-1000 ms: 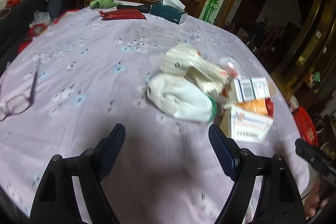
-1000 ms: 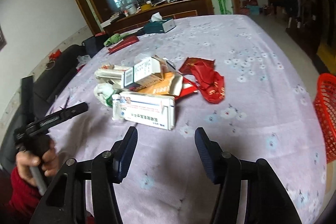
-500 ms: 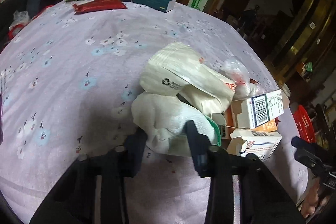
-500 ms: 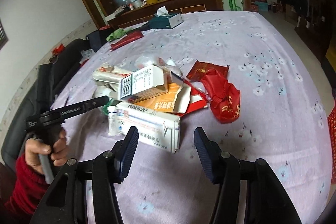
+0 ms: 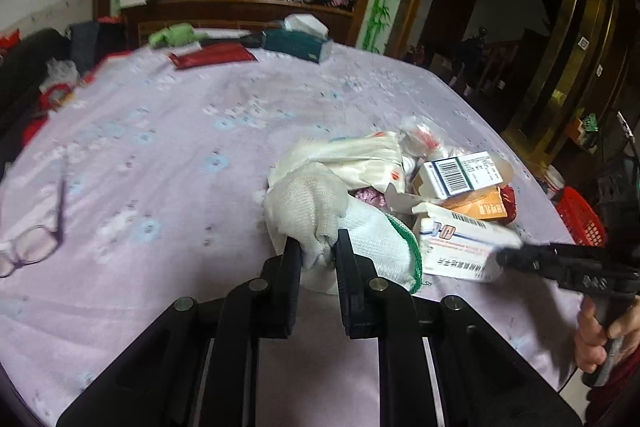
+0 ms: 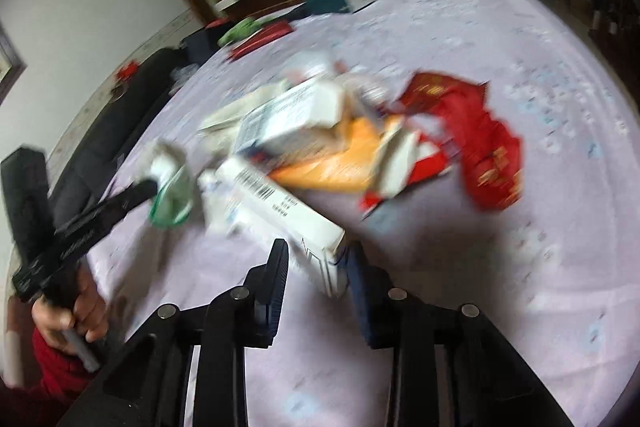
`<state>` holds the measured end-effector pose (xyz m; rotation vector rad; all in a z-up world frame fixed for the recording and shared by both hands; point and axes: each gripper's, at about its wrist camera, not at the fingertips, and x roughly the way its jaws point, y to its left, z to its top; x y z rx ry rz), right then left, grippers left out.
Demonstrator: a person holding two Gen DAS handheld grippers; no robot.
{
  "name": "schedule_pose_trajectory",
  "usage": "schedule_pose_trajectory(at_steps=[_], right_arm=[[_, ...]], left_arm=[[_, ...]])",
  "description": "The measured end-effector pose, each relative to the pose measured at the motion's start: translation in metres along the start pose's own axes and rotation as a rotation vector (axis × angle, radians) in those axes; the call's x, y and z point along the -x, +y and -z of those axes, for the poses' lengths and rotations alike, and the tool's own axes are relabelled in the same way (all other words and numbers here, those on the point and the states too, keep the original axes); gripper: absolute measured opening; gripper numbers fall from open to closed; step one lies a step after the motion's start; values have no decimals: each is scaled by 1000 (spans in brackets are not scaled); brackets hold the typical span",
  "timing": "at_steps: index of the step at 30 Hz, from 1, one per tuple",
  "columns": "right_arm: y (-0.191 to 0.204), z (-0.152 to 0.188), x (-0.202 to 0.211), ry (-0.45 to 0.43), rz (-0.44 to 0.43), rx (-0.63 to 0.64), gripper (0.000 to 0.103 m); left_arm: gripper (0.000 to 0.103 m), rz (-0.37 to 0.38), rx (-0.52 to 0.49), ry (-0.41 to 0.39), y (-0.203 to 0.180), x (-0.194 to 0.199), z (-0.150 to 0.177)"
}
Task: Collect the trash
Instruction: 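Grasp the white cloth glove with the left gripper while the right grasps a white medicine box, then lift the white glove with the left gripper while the right regrips the white box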
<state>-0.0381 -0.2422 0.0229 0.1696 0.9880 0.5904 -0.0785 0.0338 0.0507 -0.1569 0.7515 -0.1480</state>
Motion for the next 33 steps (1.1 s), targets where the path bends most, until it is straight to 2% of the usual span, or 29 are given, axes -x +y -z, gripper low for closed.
schedule_pose_trajectory(at_steps=[4, 6, 7, 9, 11, 13, 15, 16, 20, 24, 29, 33], right_arm=[[29, 13, 10, 15, -57, 99, 33], [36, 13, 11, -7, -26, 134, 40], [38, 11, 9, -19, 23, 155, 42], [40, 8, 3, -27, 78, 176, 43], [44, 7, 0, -18, 66, 186, 43], [53, 8, 0, -21, 61, 210, 50], [59, 6, 0, -24, 66, 240, 71], [61, 7, -1, -25, 69, 253, 73], [65, 10, -13, 25, 86, 309, 73], [53, 12, -23, 81, 93, 279, 73], [47, 11, -35, 152, 34, 233, 73], [60, 13, -44, 144, 44, 271, 73]], left_arm=[[16, -16, -4, -36, 2, 14, 3], [16, -22, -11, -49, 0, 17, 5], [15, -26, -16, -53, 0, 17, 4], [16, -40, -26, -64, -4, 18, 6], [16, -49, -36, -74, -6, 20, 7], [16, -54, -43, -82, -6, 22, 8], [16, -54, -38, -89, -3, 25, 7], [16, -52, -35, -91, -2, 26, 8], [16, -52, -28, -101, -1, 32, 10], [16, -59, -35, -115, -2, 38, 15], [16, -67, -37, -117, -2, 40, 18], [16, -110, -48, -140, -8, 42, 19]])
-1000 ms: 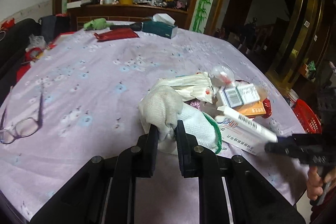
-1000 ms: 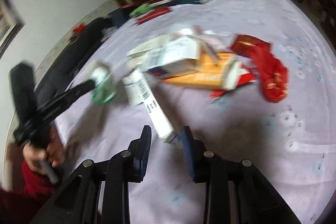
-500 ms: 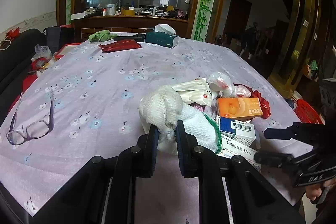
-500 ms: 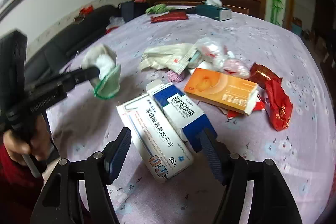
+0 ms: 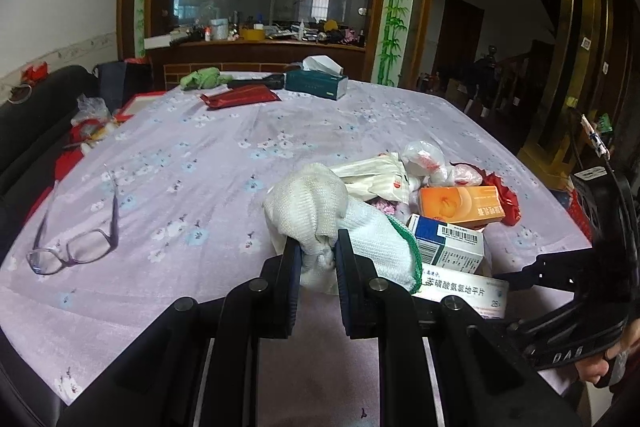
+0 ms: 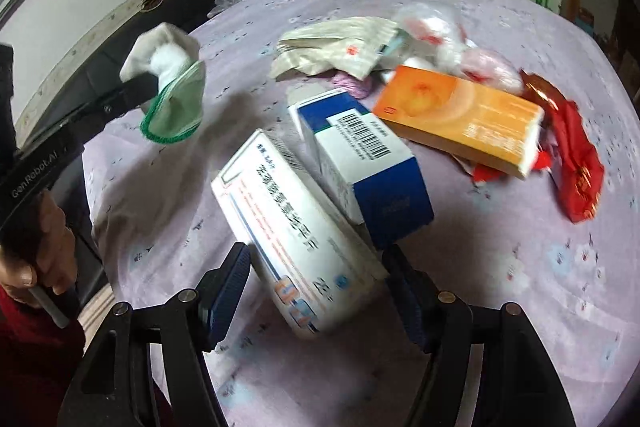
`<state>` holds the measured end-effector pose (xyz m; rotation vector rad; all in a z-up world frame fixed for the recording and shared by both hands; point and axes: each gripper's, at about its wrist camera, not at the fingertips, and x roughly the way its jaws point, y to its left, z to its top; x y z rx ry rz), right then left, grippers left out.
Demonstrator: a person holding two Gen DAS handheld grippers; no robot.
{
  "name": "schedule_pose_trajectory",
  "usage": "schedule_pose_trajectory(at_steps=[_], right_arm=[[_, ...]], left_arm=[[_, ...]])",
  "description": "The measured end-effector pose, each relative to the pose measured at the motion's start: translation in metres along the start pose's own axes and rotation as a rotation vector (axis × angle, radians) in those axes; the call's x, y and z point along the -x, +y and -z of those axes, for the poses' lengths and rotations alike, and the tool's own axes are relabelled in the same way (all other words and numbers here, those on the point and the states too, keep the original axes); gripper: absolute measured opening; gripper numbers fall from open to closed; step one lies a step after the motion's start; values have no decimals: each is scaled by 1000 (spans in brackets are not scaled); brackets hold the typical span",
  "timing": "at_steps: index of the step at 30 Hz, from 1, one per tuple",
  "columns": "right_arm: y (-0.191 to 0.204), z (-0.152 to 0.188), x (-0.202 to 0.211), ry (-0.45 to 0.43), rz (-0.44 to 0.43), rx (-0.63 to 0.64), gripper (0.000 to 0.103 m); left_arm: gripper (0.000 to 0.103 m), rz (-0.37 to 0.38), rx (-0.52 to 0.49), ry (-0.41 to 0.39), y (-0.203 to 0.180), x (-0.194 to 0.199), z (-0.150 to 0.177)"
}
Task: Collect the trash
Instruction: 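Lift the white glove with the left gripper while the right regrips the white box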
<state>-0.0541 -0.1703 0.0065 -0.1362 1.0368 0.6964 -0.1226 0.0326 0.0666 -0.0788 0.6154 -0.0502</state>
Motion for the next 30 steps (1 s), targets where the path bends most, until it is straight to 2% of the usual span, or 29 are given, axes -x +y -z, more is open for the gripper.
schedule_pose_trajectory(at_steps=[1, 4, 6, 9, 14, 18, 21, 27, 30], right_arm=[[4, -1, -1, -8, 5, 8, 72], [12, -3, -2, -26, 10, 22, 61], [14, -2, 2, -40, -2, 9, 46], [13, -1, 8, -47, -21, -31, 39], [28, 0, 7, -25, -6, 33, 39], [37, -5, 1, -17, 16, 85, 50], [42, -10, -3, -16, 48, 103, 50], [45, -16, -11, -7, 60, 111, 51], [43, -18, -13, -10, 79, 111, 60]], left_arm=[[16, -15, -1, -4, -1, 0, 0], [16, -68, -9, -11, -3, -1, 0], [16, -110, -27, -20, -5, -2, 1], [16, -142, -38, -24, -5, -3, 2], [16, -171, -60, -28, -5, -4, 3], [16, -181, -66, -25, -5, -4, 4], [16, -190, -67, -23, -4, -4, 5], [16, -200, -64, -29, 1, -2, 7], [16, -204, -66, -37, 1, -1, 7]])
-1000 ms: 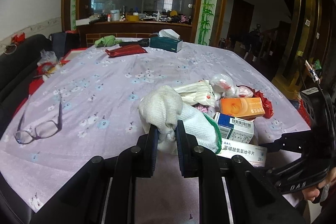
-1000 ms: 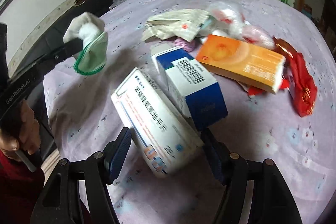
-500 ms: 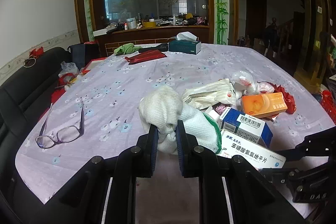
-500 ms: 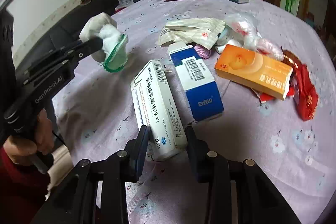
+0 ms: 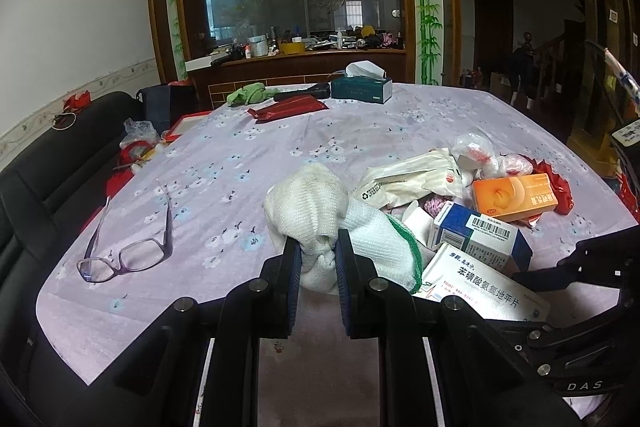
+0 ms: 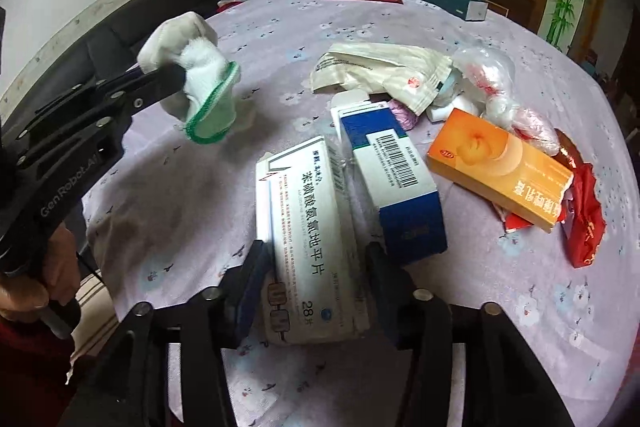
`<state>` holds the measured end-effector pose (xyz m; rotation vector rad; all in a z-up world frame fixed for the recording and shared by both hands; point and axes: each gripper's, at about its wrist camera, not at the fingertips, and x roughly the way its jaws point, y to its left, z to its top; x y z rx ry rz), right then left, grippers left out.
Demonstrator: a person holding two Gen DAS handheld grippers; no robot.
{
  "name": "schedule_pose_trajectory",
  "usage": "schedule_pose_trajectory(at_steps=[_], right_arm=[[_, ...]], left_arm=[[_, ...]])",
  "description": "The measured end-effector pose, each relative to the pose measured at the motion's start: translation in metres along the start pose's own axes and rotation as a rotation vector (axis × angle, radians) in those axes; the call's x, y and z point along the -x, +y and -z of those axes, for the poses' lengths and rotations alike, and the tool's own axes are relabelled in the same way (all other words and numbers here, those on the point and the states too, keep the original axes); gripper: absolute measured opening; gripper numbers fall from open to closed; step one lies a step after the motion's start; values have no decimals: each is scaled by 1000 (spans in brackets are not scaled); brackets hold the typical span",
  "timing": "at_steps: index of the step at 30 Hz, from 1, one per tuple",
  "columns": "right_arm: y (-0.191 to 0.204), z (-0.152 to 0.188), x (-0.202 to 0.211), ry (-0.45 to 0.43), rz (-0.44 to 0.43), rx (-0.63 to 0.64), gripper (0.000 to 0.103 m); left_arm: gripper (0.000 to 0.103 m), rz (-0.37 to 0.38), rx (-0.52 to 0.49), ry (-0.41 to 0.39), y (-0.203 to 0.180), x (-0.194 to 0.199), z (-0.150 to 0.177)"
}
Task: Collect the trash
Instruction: 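Lift the white glove with the left gripper while the right regrips the white box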
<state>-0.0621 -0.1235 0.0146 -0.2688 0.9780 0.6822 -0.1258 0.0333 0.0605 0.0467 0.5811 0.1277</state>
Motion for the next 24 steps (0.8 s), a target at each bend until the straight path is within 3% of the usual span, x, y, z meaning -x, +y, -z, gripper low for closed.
schedule_pose_trajectory(at_steps=[14, 16, 18, 20, 24], right_arm=[[-1, -4, -16, 39, -20, -22, 62], [2, -3, -17, 31, -2, -10, 55], [4, -3, -16, 30, 3, -8, 39], [2, -4, -16, 33, -32, -32, 30], [4, -1, -14, 25, -34, -42, 23]], left_arm=[[16, -6, 0, -25, 3, 7, 0], [16, -9, 2, -28, 4, 8, 0], [16, -9, 4, -29, 5, 9, 1], [16, -10, 2, -29, 5, 9, 1], [16, -10, 0, -32, 5, 9, 0]])
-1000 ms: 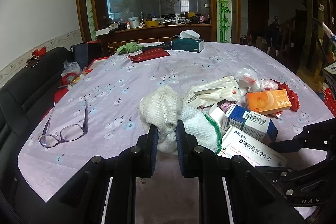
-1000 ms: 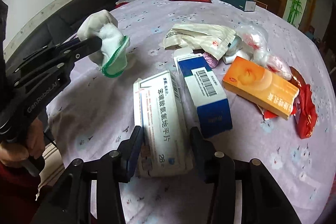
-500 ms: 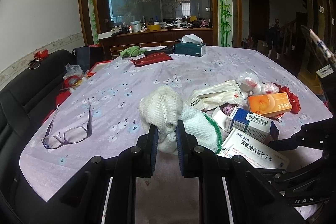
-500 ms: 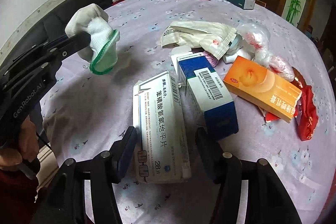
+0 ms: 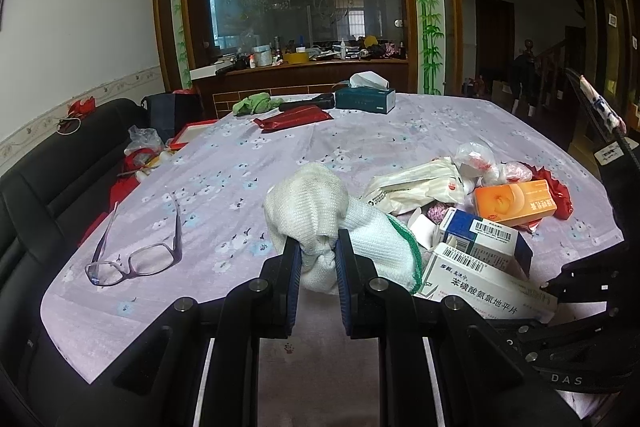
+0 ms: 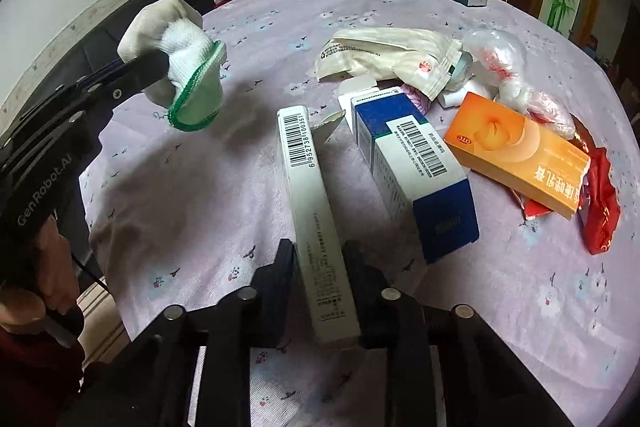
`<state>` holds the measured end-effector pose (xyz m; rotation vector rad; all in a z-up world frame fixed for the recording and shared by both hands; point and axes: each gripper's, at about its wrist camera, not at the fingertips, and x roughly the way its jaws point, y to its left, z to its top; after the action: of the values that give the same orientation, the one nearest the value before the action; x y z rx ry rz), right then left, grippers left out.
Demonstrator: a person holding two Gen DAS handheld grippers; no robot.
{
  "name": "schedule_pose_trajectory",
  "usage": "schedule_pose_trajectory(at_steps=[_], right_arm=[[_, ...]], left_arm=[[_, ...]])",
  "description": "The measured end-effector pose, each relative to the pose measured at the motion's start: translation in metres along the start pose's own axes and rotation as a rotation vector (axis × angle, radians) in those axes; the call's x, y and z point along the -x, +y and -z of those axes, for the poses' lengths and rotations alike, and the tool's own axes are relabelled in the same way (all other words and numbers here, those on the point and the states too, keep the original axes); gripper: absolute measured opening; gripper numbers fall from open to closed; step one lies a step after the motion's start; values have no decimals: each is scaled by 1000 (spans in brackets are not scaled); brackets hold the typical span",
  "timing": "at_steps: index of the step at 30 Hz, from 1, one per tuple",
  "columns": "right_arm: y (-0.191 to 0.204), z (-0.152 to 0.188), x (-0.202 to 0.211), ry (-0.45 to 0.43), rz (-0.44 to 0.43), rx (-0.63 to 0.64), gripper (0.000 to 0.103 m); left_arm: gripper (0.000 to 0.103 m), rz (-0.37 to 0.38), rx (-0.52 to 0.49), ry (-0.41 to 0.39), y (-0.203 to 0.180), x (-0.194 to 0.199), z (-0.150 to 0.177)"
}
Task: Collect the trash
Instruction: 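Lift the white glove with the left gripper while the right regrips the white box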
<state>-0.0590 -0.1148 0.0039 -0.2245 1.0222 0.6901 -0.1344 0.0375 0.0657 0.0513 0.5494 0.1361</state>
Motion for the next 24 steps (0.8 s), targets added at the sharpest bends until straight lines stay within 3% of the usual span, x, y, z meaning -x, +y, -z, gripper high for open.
schedule_pose_trajectory(at_steps=[4, 15, 24], right_arm=[[1, 5, 7, -23, -22, -18, 15], [12, 19, 47, -129, -70, -71, 14], [-1, 22, 80, -206, -53, -133, 14]], left_arm=[[16, 0, -2, -9, 1, 3, -1], [16, 15, -8, -40, -9, 14, -4], [16, 36, -26, -53, -22, 21, -9]])
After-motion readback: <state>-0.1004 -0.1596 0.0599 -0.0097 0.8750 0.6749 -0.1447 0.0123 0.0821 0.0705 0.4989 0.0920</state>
